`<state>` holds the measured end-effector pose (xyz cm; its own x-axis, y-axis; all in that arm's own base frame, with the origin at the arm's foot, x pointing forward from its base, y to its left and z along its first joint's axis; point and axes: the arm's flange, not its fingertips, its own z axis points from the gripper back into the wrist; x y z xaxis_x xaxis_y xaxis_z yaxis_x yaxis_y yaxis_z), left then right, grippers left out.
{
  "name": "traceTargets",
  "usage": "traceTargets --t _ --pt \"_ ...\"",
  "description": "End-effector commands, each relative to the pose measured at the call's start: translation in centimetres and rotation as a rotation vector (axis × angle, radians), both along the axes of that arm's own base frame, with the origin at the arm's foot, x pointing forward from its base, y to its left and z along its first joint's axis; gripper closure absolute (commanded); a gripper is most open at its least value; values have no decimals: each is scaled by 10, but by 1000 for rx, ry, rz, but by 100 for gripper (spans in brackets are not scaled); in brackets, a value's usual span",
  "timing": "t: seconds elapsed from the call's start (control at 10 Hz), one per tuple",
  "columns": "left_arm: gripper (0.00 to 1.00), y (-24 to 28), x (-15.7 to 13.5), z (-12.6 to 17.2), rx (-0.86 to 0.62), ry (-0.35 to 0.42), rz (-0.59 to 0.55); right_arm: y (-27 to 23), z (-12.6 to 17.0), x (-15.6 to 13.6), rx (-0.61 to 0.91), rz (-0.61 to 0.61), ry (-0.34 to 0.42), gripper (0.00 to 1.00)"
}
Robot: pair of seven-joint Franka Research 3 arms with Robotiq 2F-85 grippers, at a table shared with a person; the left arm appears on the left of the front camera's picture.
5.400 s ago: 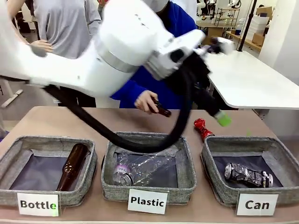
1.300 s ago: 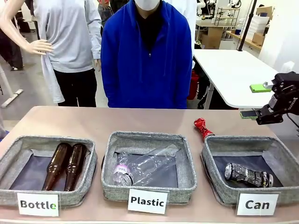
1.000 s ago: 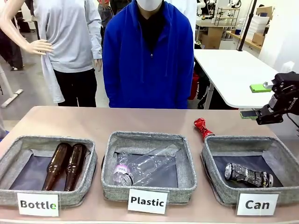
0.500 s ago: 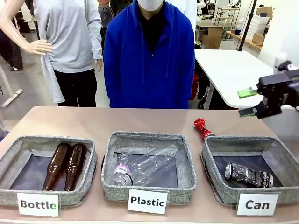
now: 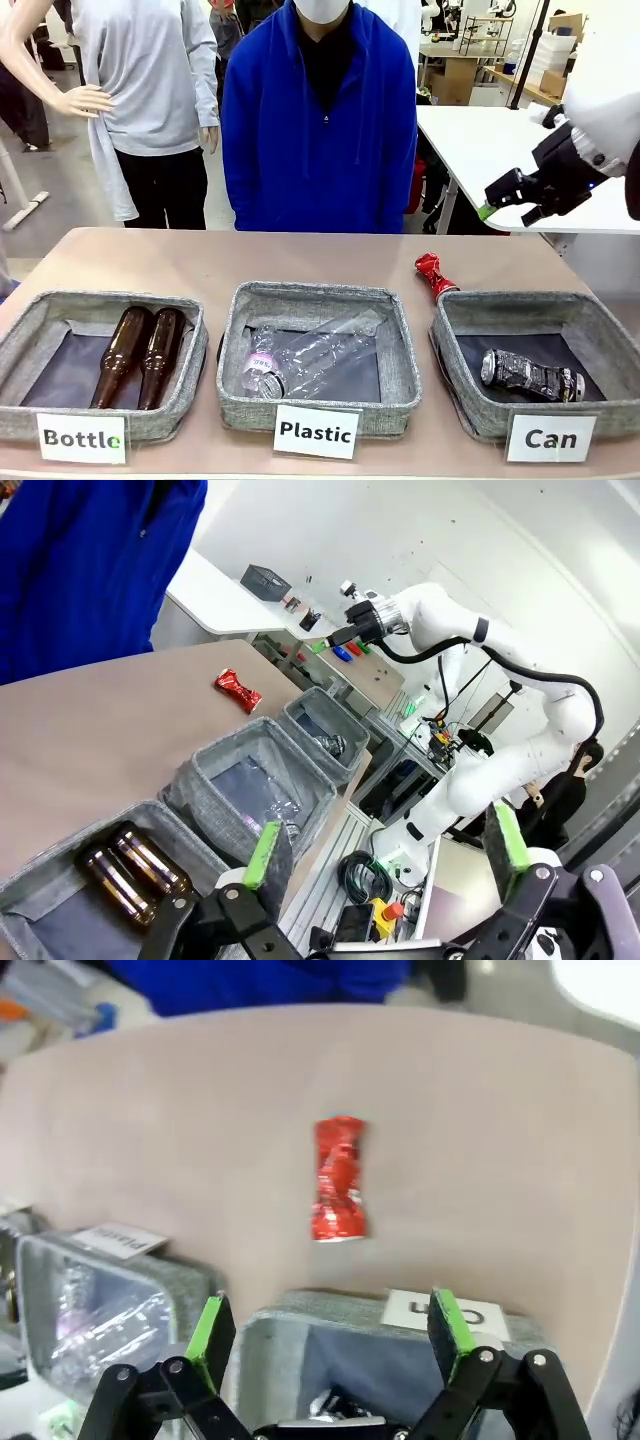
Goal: Sort the can waste into the basket.
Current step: Pick up the can waste from the table and place it in the right Fabric basket.
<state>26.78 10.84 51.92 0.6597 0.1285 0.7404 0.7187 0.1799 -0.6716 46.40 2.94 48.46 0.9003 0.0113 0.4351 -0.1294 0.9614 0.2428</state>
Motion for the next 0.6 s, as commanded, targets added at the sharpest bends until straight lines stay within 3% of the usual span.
traceTargets --t 0.0,0.2,0.3,0.5 --pt "0 -1 -1 5 -19 -5 1 -1 6 -6 78 52 -23 0" --pt "0 -1 -1 5 -19 -5 1 0 0 0 -2 2 5 0" --pt "0 -1 -1 5 -19 -5 1 -1 0 3 -74 47 88 0" --pt "0 -1 -1 5 -19 -5 1 26 -4 34 -206 47 130 0"
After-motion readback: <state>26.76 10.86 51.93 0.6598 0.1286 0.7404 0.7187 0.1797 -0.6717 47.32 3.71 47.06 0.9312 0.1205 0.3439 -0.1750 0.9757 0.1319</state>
